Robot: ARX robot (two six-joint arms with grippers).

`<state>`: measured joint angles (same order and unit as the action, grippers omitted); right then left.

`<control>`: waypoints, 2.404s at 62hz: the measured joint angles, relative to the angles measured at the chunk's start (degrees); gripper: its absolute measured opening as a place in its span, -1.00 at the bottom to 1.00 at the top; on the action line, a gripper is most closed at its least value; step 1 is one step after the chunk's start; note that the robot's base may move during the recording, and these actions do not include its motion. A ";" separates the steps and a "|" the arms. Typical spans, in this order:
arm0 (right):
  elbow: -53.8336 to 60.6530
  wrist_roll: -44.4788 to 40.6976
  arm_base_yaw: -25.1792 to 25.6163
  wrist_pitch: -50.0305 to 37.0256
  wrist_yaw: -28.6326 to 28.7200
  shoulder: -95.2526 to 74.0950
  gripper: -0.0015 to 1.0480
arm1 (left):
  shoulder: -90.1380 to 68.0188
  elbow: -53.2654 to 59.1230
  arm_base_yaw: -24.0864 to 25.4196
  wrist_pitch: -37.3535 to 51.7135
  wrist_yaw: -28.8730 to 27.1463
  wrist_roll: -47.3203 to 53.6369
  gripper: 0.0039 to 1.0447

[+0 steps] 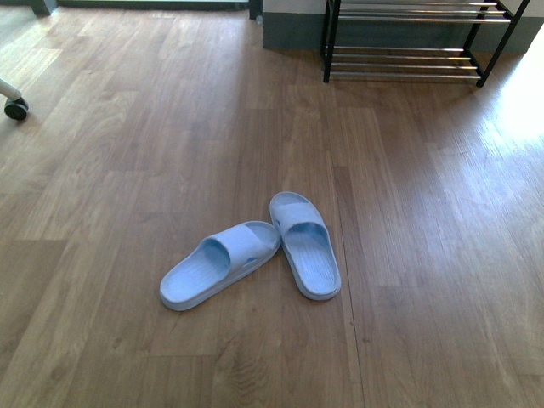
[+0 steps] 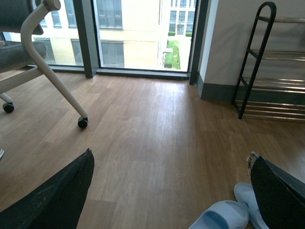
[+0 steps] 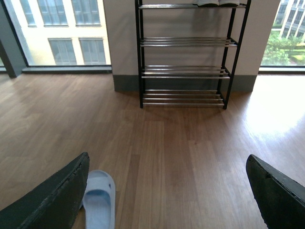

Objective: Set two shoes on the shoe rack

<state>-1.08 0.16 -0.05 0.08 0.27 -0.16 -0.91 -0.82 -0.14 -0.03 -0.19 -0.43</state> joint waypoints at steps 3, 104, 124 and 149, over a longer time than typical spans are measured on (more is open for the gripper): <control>0.00 0.00 0.00 0.00 -0.04 0.00 0.82 | 0.00 0.00 0.00 0.02 0.02 0.00 0.83; 0.00 0.00 0.07 0.00 -0.26 -0.02 0.82 | -108.10 -34.95 -9.03 5.31 -0.44 -1.44 0.83; 0.00 0.00 0.07 0.00 -0.26 -0.04 0.82 | -129.57 -41.33 -11.76 11.17 -0.57 8.96 0.83; 0.00 0.00 0.07 0.00 -0.26 -0.04 0.82 | -144.89 -49.24 -11.65 16.02 2.43 14.62 0.83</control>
<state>-1.08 0.16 0.01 0.08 0.01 -0.21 -145.80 -50.06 -11.79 15.99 2.24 14.20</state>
